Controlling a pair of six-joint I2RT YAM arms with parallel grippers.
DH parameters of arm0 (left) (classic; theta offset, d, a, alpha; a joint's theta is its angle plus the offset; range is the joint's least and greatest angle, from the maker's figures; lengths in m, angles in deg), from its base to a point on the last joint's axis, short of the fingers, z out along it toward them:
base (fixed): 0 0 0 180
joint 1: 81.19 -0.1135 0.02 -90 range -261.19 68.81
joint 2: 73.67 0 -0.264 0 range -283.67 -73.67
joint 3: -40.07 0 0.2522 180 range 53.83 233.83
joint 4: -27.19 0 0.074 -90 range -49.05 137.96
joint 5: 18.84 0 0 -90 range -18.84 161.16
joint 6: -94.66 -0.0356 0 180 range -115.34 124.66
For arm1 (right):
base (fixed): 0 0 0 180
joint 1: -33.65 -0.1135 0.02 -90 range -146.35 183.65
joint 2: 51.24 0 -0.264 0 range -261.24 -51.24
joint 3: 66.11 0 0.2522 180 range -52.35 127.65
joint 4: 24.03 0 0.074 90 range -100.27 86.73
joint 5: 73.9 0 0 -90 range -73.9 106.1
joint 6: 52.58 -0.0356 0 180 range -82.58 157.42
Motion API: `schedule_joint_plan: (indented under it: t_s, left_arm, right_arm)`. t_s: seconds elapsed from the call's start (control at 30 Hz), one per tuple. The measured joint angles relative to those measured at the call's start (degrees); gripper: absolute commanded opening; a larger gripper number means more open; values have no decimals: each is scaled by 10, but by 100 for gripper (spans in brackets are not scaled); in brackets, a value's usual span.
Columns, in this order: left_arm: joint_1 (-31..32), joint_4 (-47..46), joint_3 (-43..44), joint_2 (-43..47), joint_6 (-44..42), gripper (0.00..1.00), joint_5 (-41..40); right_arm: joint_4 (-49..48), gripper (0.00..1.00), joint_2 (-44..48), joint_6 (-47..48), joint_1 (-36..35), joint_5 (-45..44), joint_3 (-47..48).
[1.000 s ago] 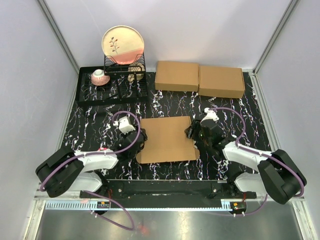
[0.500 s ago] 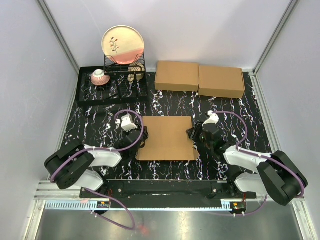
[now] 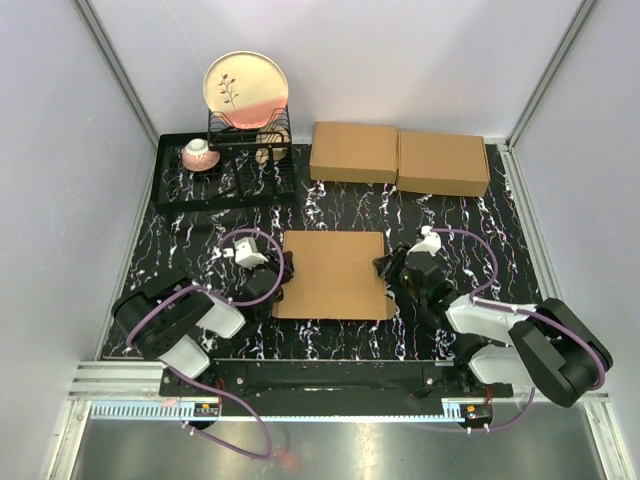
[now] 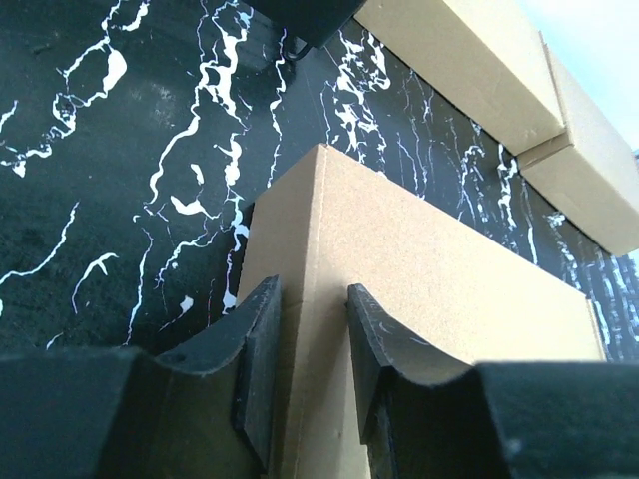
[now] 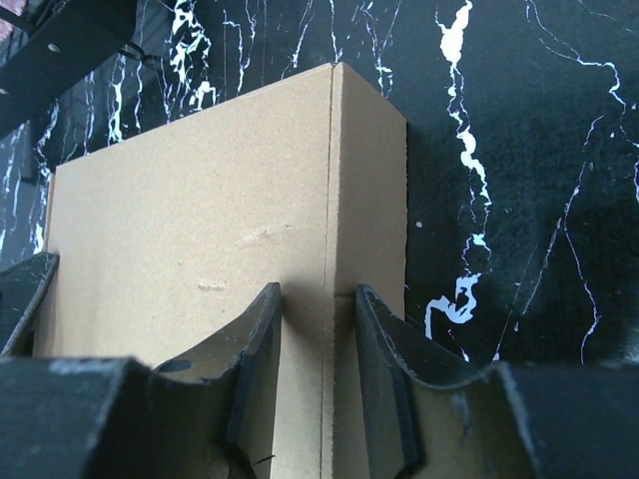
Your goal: Fold the paper box
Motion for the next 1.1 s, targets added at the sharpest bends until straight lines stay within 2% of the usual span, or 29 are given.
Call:
schedule_joint_plan:
  t_s: [0.07, 0.13, 0.2, 0.27, 0.3, 0.4, 0.47, 0.57, 0.6, 0.67, 0.77, 0.9, 0.97, 1.07, 1.1]
  left_arm:
    - [-1, -41, -15, -10, 10, 36, 2]
    - [-1, -66, -26, -14, 16, 40, 5]
    - [-1, -49, -33, 9, 18, 47, 18]
    - [3, 5, -29, 44, 10, 51, 33]
    - [7, 34, -26, 65, 5, 56, 41]
    - [18, 130, -14, 132, -16, 62, 49]
    - [20, 201, 6, 188, -32, 62, 42]
    - [19, 279, 44, 263, -49, 62, 21]
    - [19, 301, 59, 289, -52, 60, 14]
    - [21, 342, 82, 332, -54, 49, 8]
    - [42, 393, 97, 383, -55, 36, 9]
    - [154, 443, 81, 405, -46, 19, 26]
    - [217, 468, 65, 405, -39, 9, 43]
    - [292, 496, 33, 405, -30, 0, 54]
    - [306, 504, 24, 405, -28, 0, 56]
  right_arm:
    - [-13, 43, 1, -9, 0, -2, -10]
    - [-11, 53, 14, -15, 0, -3, -12]
    - [22, 64, 35, -21, -5, 2, -11]
    - [80, 70, 69, -22, -15, 8, -7]
    - [106, 74, 85, -21, -19, 12, -5]
    - [211, 76, 148, -16, -29, 8, 14]
    - [277, 77, 185, -4, -30, -10, 46]
    - [322, 77, 203, 23, -28, -37, 106]
    - [328, 76, 199, 35, -25, -44, 129]
    - [330, 73, 176, 63, -15, -50, 174]
    - [318, 66, 102, 117, 2, -49, 239]
    - [300, 52, -31, 171, 25, -24, 312]
    - [294, 50, -88, 187, 38, 1, 339]
    - [289, 49, -158, 202, 51, 31, 369]
    - [288, 50, -176, 205, 53, 40, 376]
